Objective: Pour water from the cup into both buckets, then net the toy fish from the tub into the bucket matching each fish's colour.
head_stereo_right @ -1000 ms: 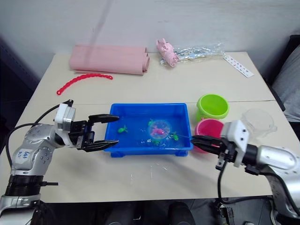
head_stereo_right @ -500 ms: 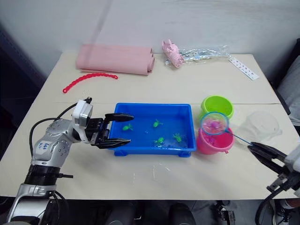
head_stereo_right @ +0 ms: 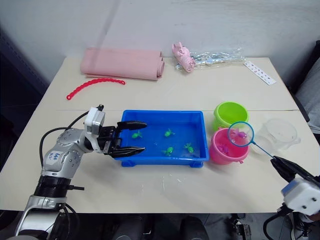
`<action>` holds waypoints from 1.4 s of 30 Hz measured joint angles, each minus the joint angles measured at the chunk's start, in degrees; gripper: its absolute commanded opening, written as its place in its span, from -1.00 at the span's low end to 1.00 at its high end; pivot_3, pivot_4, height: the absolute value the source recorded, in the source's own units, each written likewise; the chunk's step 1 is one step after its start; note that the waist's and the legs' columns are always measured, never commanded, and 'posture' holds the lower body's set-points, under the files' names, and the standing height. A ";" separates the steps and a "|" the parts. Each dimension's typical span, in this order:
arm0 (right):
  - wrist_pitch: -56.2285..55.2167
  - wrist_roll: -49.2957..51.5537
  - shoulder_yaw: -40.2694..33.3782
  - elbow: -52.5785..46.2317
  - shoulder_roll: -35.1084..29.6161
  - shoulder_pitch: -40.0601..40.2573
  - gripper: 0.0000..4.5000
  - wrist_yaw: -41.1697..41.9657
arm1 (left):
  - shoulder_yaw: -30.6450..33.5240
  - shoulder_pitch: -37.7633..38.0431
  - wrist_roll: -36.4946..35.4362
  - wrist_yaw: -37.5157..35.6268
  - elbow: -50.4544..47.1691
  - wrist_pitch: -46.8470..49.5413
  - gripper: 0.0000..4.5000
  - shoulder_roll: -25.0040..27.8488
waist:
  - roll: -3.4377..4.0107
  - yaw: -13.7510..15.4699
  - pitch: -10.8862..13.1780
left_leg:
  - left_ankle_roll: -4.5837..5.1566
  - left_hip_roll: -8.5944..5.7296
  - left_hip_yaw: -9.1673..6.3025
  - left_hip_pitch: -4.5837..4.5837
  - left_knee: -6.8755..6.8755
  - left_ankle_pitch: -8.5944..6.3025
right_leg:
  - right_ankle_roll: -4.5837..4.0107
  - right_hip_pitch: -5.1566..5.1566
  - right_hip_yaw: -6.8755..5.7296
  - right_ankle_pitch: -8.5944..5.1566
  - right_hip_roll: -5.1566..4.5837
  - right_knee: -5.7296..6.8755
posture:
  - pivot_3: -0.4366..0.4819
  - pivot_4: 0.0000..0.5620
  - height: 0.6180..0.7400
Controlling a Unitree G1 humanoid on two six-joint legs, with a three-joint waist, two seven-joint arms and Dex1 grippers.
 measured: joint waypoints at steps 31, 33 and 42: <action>-11.49 -29.90 2.19 1.78 -1.92 2.19 -1.00 -25.80 | 0.03 0.52 0.18 2.02 -0.04 -0.08 0.98 -2.24 | 0.04 -0.14 -0.02 | -0.08 0.01 -0.02 0.05 0.00 0.07 | -0.02 -0.01 0.08 -0.01 0.04 0.14 | -0.05 -0.47 1.00; -10.36 -30.57 3.68 1.84 -1.98 0.87 -1.00 -26.86 | 0.14 0.53 0.18 2.68 -0.10 -0.14 0.98 -2.24 | 0.07 -0.13 -0.04 | -0.07 -0.01 -0.01 0.04 0.02 0.07 | -0.02 -0.02 0.09 -0.01 0.01 0.18 | -0.05 -0.47 1.00; -7.30 -21.34 4.20 1.71 -3.94 1.82 -1.00 -26.74 | 0.42 0.89 0.17 4.07 -0.67 -0.14 0.98 -2.22 | 0.07 -0.16 -0.04 | -0.05 -0.01 -0.01 0.04 0.06 0.09 | -0.02 -0.02 0.09 -0.01 0.01 0.25 | -0.05 -0.47 1.00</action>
